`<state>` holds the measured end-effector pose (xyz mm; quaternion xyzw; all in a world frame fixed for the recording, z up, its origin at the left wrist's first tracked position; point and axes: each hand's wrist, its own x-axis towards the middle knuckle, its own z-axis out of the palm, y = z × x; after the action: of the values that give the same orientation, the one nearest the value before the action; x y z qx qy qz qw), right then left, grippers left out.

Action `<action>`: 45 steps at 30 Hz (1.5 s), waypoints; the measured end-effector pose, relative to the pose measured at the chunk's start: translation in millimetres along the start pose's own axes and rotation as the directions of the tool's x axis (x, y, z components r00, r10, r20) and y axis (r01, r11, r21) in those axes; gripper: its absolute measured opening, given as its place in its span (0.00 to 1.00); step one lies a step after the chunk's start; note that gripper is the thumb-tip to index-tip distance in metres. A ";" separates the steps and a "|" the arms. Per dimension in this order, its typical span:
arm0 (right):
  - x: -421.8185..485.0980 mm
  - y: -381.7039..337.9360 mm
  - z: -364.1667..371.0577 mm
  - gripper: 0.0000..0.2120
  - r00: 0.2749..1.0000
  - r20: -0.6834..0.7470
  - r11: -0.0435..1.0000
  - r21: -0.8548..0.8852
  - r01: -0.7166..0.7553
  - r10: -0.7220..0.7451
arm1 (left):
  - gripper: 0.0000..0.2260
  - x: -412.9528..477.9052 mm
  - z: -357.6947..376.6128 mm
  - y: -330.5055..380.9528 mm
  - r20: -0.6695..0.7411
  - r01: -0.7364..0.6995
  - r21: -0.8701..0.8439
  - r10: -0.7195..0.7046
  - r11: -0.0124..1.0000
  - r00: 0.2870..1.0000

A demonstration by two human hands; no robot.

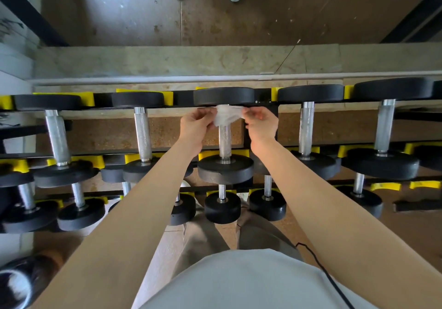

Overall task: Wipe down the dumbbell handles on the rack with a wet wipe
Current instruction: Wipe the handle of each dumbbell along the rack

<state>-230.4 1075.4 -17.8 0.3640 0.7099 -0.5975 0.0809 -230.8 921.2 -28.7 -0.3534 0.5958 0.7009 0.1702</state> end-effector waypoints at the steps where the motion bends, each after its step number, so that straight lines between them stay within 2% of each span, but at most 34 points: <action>1: 0.2 2.4 -3.6 0.02 1.000 0.001 1.000 0.001 -0.006 0.006 | 0.02 -1.6 -1.2 -1.1 0.016 -0.034 0.018 0.034 0.999 0.999; 4: -9.4 6.4 -4.4 0.02 0.981 0.193 0.999 -0.004 0.038 -0.037 | 0.03 -0.7 -10.7 -9.0 -0.127 -0.014 0.064 0.022 0.998 0.992; 6: -15.5 7.3 -3.0 0.04 0.946 0.312 0.989 -0.080 0.122 -0.091 | 0.06 -0.5 -17.9 -16.4 -0.203 0.021 0.119 0.004 0.993 0.979; 8: -12.9 8.7 -7.7 0.05 0.948 0.300 0.982 -0.121 0.146 -0.104 | 0.07 -3.0 -21.3 -20.2 -0.143 0.024 0.160 -0.001 0.987 0.990; 11: -2.2 14.8 -26.2 0.05 0.976 0.209 0.989 -0.118 0.087 -0.061 | 0.05 -13.7 -22.8 -18.7 0.064 -0.011 0.211 -0.003 0.977 0.998; 12: -1.0 17.6 -30.7 0.05 0.975 0.213 0.988 -0.127 0.087 -0.058 | 0.05 -16.3 -24.8 -18.5 0.085 -0.023 0.223 0.004 0.974 0.996; 17: -20.8 23.7 -24.5 0.03 0.890 0.456 0.956 -0.254 0.146 -0.015 | 0.03 -17.6 -45.4 -25.3 -0.077 0.022 0.349 0.005 0.937 0.997; 19: -21.4 25.5 -28.8 0.02 0.892 0.453 0.939 -0.304 0.159 -0.005 | 0.03 -20.5 -48.6 -26.7 -0.027 0.047 0.400 -0.040 0.915 0.999; 21: -14.1 28.0 -42.6 0.04 0.920 0.391 0.952 -0.290 0.095 0.028 | 0.03 -27.0 -44.0 -24.7 0.093 0.039 0.457 -0.091 0.889 0.991; 24: -9.4 33.0 -57.2 0.07 0.938 0.343 0.955 -0.292 0.057 0.049 | 0.03 -36.0 -38.1 -20.6 0.182 -0.028 0.527 -0.081 0.850 0.980; 27: -23.1 34.5 -47.4 0.04 0.892 0.452 0.913 -0.375 0.159 0.031 | 0.03 -29.2 -50.6 -23.3 0.077 -0.023 0.543 -0.023 0.840 0.997; 30: -28.5 34.6 -36.7 0.03 0.837 0.546 0.825 -0.471 0.314 -0.007 | 0.03 -24.2 -58.5 -25.3 0.006 -0.004 0.632 0.000 0.775 1.000; 32: -19.3 33.0 -43.9 0.04 0.854 0.520 0.765 -0.548 0.338 -0.005 | 0.02 -27.6 -52.1 -23.9 0.116 -0.048 0.661 -0.039 0.749 0.993; 35: -4.9 33.0 -62.3 0.05 0.877 0.481 0.651 -0.667 0.362 0.005 | 0.02 -35.5 -40.7 -22.2 0.334 -0.175 0.706 -0.105 0.686 0.937; 37: -8.3 32.9 -59.0 0.05 0.855 0.519 0.620 -0.679 0.393 0.026 | 0.04 -31.9 -44.0 -25.5 0.298 -0.189 0.739 -0.063 0.647 0.952; 41: -25.8 32.4 -32.4 0.03 0.762 0.647 0.626 -0.607 0.490 0.030 | 0.08 -21.4 -56.7 -32.1 0.102 -0.116 0.835 0.056 0.539 0.993; 43: -23.5 31.5 -32.8 0.03 0.780 0.626 0.614 -0.623 0.484 0.020 | 0.07 -20.0 -55.9 -30.1 0.133 -0.120 0.826 0.016 0.551 0.991; 45: -14.3 31.5 -44.2 0.02 0.859 0.512 0.608 -0.678 0.413 -0.014 | 0.04 -22.3 -51.2 -26.4 0.245 -0.157 0.774 -0.062 0.613 0.968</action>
<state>-186.6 1110.2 -22.7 0.0526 0.8942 -0.3109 0.3179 -183.0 882.5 -34.0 -0.1367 0.8258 0.4104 0.3618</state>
